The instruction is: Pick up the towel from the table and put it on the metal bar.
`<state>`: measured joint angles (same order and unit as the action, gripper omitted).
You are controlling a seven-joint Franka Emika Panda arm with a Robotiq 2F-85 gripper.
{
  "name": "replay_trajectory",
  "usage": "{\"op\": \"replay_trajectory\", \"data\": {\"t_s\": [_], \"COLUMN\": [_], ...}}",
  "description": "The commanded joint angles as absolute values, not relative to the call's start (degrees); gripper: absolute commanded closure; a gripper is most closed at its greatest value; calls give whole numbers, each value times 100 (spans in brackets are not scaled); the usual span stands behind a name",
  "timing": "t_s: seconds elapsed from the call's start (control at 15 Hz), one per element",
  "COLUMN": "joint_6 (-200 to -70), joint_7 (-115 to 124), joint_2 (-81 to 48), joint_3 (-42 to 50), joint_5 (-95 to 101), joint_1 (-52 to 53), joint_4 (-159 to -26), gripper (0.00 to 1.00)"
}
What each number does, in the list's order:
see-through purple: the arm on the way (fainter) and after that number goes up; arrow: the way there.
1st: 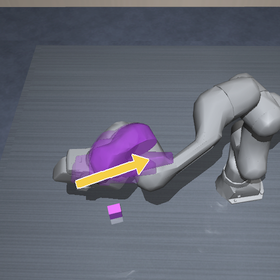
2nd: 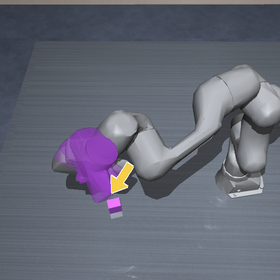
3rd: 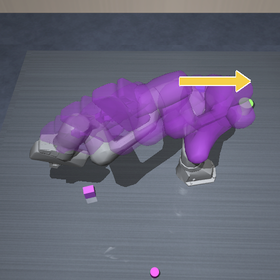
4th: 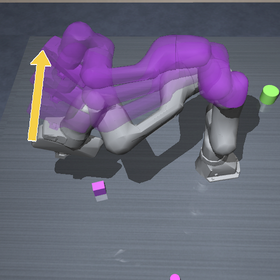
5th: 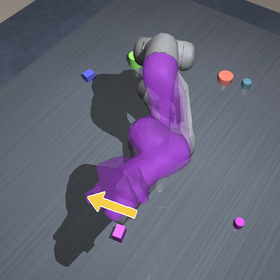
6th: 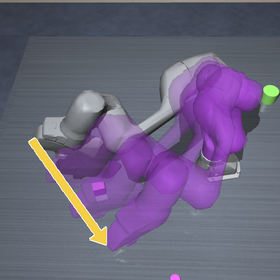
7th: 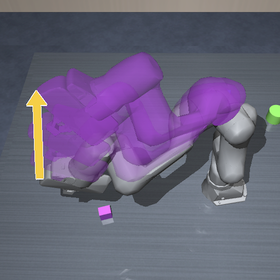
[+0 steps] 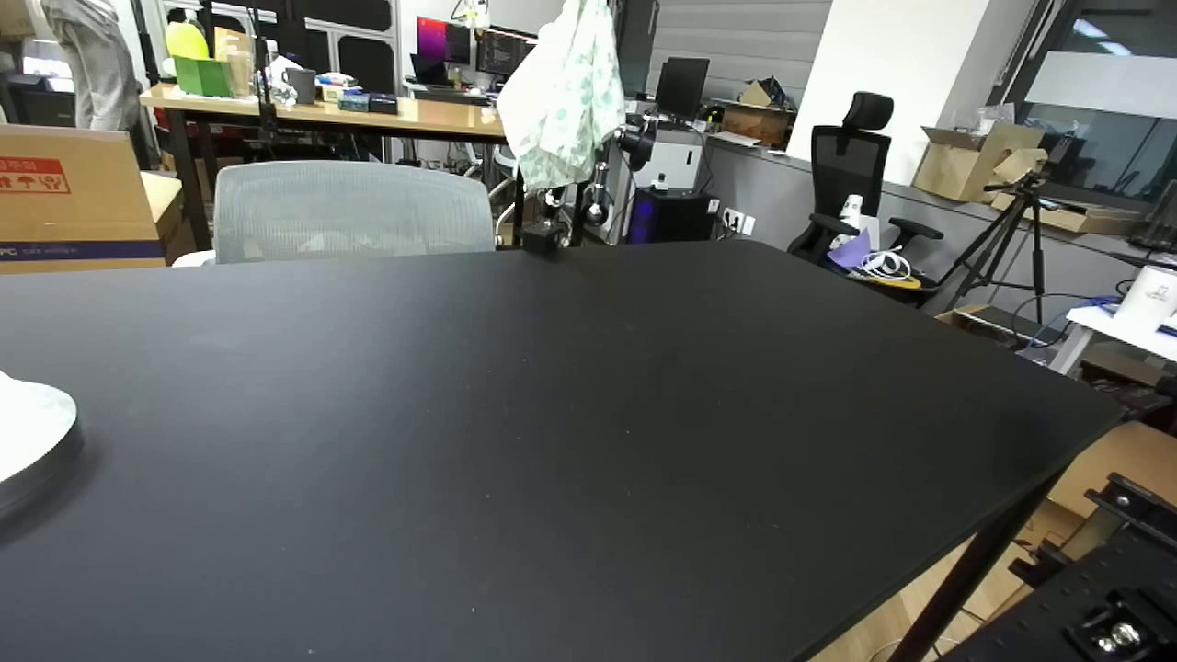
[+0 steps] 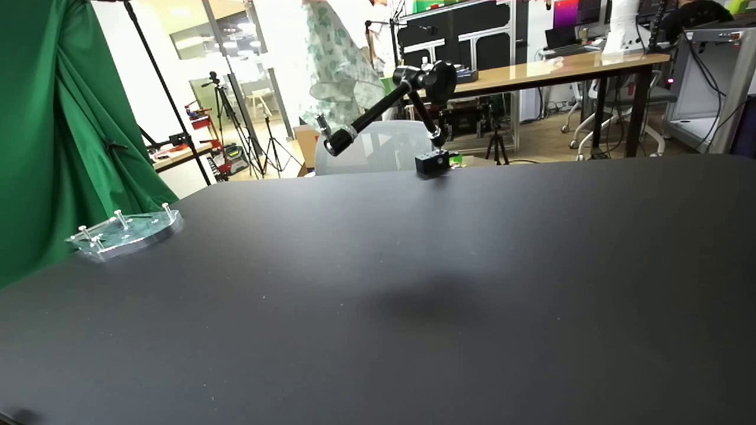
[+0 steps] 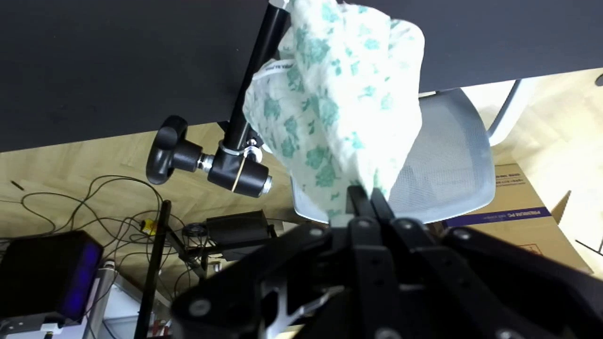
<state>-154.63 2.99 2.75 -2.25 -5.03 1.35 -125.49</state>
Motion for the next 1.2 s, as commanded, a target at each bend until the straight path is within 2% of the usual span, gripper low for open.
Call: {"op": "replay_trajectory", "data": {"t_s": [0.0,1.13], "joint_6": [-15376,-14481], "joint_7": [411,239], "joint_2": [232,553], "joint_3": [-139,-120], "joint_5": [-660,-1487], "joint_1": [97,167], "joint_4": [-12550,-13268], "gripper": [99,99]}}
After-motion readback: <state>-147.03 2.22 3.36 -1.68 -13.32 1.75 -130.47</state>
